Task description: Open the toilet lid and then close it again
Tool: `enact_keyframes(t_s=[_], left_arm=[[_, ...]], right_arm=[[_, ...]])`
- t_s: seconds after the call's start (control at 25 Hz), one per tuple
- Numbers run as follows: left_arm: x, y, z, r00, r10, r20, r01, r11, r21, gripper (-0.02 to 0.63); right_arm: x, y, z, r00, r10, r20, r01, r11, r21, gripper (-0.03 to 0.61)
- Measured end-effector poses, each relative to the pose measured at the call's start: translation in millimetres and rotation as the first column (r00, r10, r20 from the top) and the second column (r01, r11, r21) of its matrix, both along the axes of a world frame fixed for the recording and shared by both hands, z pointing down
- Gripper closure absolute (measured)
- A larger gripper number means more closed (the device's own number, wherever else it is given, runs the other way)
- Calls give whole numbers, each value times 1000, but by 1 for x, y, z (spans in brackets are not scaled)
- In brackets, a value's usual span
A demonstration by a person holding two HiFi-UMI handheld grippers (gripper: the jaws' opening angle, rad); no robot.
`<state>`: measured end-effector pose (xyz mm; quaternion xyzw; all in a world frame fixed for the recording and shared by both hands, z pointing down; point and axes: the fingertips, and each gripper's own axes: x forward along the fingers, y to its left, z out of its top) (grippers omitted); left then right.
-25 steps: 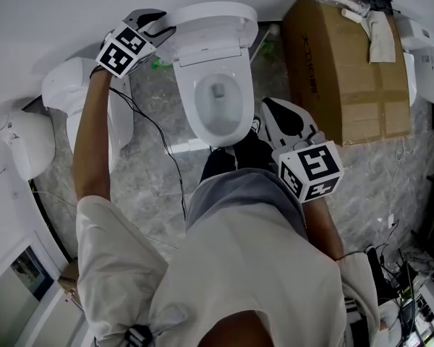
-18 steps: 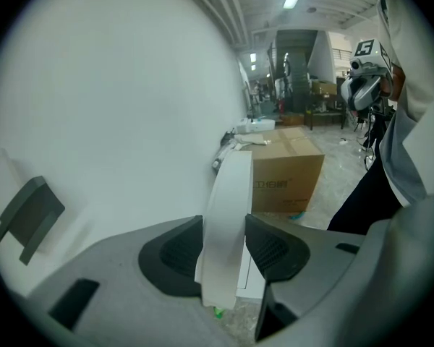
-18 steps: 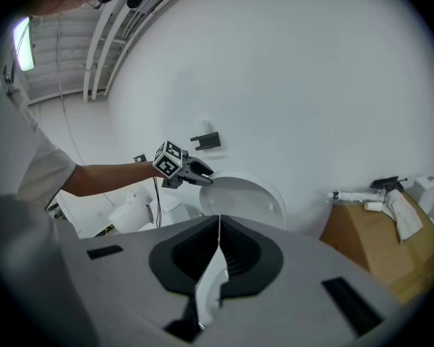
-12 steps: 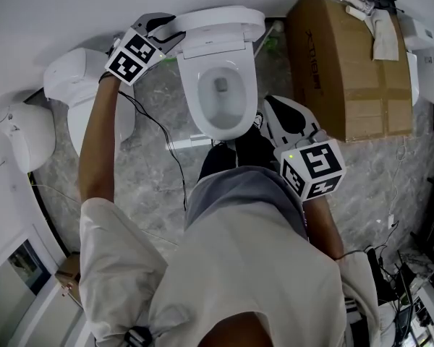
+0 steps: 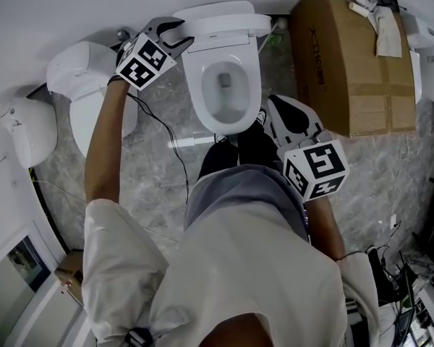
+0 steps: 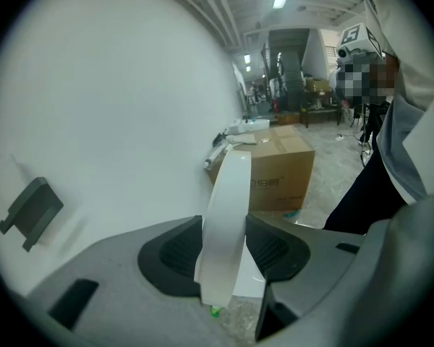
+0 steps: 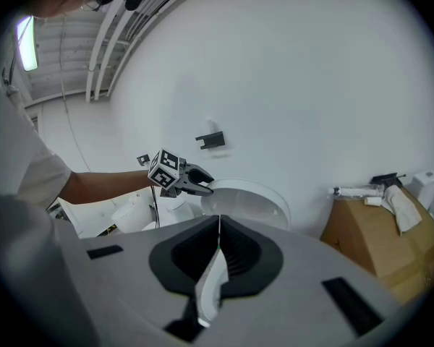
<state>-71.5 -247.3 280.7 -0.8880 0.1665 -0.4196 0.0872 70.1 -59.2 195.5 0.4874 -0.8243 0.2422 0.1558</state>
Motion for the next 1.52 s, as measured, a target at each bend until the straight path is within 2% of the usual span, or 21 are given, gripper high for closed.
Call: enact_keyframes(t_s=[0.48,0.68,1.08,1.52], left_arm=[[1,47,16,999,34,7,-34,999,24,431],[3,70,27,998,51,23,-52,998,43,430],[3,116,53,996,81,47,-83,996,45,420],[0,134,68,997,68,38,-71,994,88,420]], right_arm=[[-9,24,2,1000,13,3,-13,1000,2,566],[-19,35,3,998,14,64,-13,1000,-17,566],[-24,50,9,996,38,82,-35,999,-36,567],[-25,65,20,997,67,48,-65,997,-51,566]])
